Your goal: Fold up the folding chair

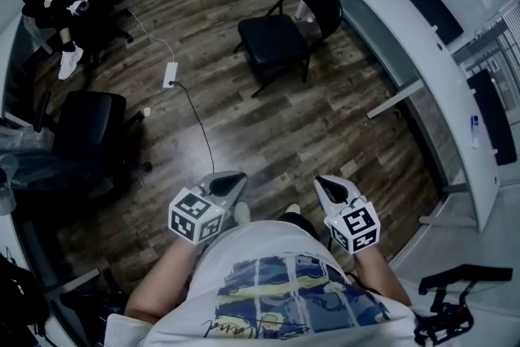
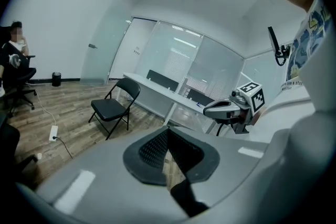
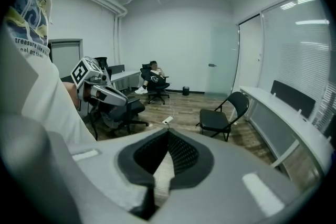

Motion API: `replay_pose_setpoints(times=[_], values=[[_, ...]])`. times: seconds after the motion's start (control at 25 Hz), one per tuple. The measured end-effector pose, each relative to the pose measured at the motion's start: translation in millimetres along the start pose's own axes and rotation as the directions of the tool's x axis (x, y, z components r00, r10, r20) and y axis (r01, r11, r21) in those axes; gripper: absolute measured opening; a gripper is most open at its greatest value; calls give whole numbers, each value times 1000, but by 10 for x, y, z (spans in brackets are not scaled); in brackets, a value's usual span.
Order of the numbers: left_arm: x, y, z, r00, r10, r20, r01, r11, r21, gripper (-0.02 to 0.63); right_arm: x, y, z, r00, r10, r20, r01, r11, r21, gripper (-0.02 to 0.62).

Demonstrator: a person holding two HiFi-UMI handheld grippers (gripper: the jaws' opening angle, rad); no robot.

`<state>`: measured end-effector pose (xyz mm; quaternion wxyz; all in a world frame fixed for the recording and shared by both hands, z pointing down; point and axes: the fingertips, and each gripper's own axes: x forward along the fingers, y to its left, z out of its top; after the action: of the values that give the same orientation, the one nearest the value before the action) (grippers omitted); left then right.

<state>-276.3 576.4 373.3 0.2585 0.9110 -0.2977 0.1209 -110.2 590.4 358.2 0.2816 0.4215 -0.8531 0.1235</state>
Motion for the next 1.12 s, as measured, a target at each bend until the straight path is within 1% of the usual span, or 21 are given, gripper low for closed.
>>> replay_pose_setpoints(times=[0.12, 0.24, 0.32, 0.52, 0.72, 0.84, 0.96, 1.0, 1.12], values=[[-11, 30, -7, 1000, 7, -4, -7, 1000, -4, 3, 49, 7, -14, 1000, 16, 3, -16, 1000, 9, 3], [103, -38, 18, 1000, -7, -5, 7, 1000, 2, 3, 2, -78, -41, 1000, 16, 4, -16, 1000, 15, 3], [133, -37, -7, 1000, -3, -15, 3, 1000, -4, 3, 22, -83, -64, 1000, 26, 10, -27, 999, 20, 3], [230, -115, 20, 1000, 5, -22, -5, 1000, 11, 3, -35, -146, -107, 999, 32, 30, -33, 999, 22, 3], [369, -258, 79, 1000, -10, -14, 11, 1000, 20, 3, -150, -314, -136, 999, 6, 36, -6, 1000, 16, 3], [347, -231, 90, 999, 23, -24, -22, 1000, 17, 3, -79, -341, -150, 998, 30, 55, -32, 999, 29, 5], [589, -348, 206, 999, 42, -17, -41, 999, 30, 3, -189, -594, -154, 997, 41, 68, -42, 999, 18, 8], [697, -404, 209, 999, 39, -19, -39, 999, 26, 3, -242, -686, -198, 997, 39, 64, -41, 999, 19, 20], [921, -546, 195, 999, 25, -31, -24, 1000, 15, 3, -345, -868, -337, 998, 35, 49, -37, 999, 32, 25]])
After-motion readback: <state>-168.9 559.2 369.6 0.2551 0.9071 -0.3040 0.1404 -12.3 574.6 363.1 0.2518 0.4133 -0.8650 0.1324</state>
